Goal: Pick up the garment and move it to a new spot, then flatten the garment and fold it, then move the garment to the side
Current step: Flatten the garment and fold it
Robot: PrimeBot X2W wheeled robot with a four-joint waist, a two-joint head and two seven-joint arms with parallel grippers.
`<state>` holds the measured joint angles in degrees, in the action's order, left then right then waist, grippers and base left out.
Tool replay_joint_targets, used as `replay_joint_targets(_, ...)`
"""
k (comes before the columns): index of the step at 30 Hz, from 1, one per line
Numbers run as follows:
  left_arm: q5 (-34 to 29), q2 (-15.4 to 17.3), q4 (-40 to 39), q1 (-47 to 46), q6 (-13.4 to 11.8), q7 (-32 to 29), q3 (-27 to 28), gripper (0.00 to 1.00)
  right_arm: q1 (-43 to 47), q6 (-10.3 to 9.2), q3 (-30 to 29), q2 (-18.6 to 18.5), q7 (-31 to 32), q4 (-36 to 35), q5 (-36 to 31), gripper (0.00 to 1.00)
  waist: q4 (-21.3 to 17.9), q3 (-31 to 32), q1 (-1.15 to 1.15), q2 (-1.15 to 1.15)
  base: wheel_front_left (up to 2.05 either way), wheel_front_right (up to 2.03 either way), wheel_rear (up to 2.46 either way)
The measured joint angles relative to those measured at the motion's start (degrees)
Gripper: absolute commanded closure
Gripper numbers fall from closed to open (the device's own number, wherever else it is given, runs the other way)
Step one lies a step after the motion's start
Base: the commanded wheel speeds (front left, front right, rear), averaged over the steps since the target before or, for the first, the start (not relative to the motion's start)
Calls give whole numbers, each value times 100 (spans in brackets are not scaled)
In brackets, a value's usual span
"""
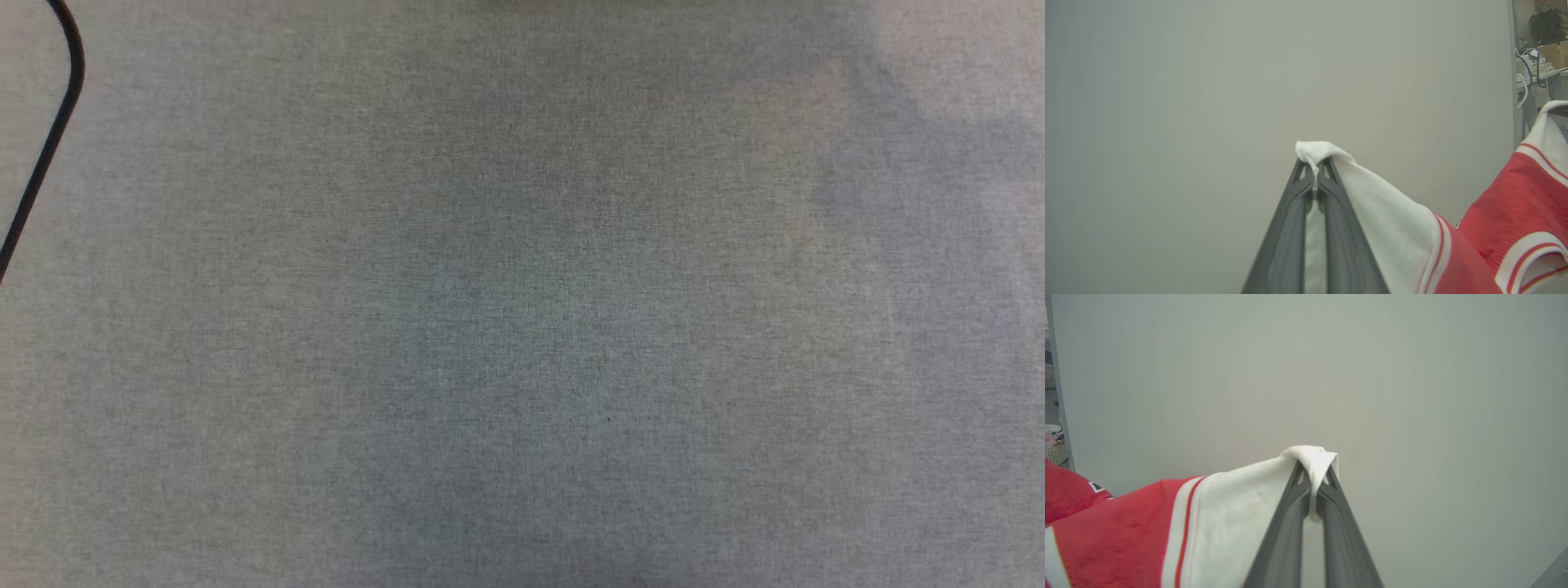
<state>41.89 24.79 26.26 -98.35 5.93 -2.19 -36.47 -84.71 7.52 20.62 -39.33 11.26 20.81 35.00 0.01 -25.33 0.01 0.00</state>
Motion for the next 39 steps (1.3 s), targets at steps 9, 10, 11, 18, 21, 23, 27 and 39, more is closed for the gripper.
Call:
replay_joint_targets(9, -113, -85, 1000, -481, 66, 678, 49, 100, -997, 0, 408, 595, -773, 1232, -274, 100, -163, -585, 0, 0, 0, 0, 0)
replay_joint_targets(10, -105, -86, 1079, -471, 73, 733, 37, 100, -994, 0, 488, 649, -851, 1338, -271, 100, -181, -636, 0, 0, 0, 0, 0)
replay_joint_targets(11, -98, -87, 1136, -453, 78, 781, 33, 100, -988, 0, 547, 688, -915, 1415, -267, 100, -194, -672, 0, 0, 0, 0, 0)
replay_joint_targets(18, -21, 140, 1279, 335, 124, 1249, -92, 100, -339, 0, 939, 995, -1566, 1828, -11, 100, -268, -621, 0, 0, 0, 0, 0)
replay_joint_targets(21, 134, 302, 1156, 984, 124, 1389, -122, 100, 155, 0, 1125, 1031, -1817, 1863, 147, 100, -268, -469, -1, 0, 0, 0, 0)
replay_joint_targets(23, 270, 380, 1012, 1432, 126, 1451, -141, 100, 482, 0, 1177, 1024, -1964, 1871, 288, 100, -257, -363, -1, 0, 0, 0, 0)
replay_joint_targets(27, 472, 594, 608, 2492, 62, 1553, -73, 100, 1306, 0, 1343, 960, -2167, 1807, 564, 100, -224, -98, -1, 0, 0, 0, 0)
replay_joint_targets(39, 1025, 1122, -1172, 6129, -937, 1642, -20, 100, 4211, 0, 1341, 469, -2265, 835, 1263, 100, -96, 859, -2, 0, 0, 0, 0)
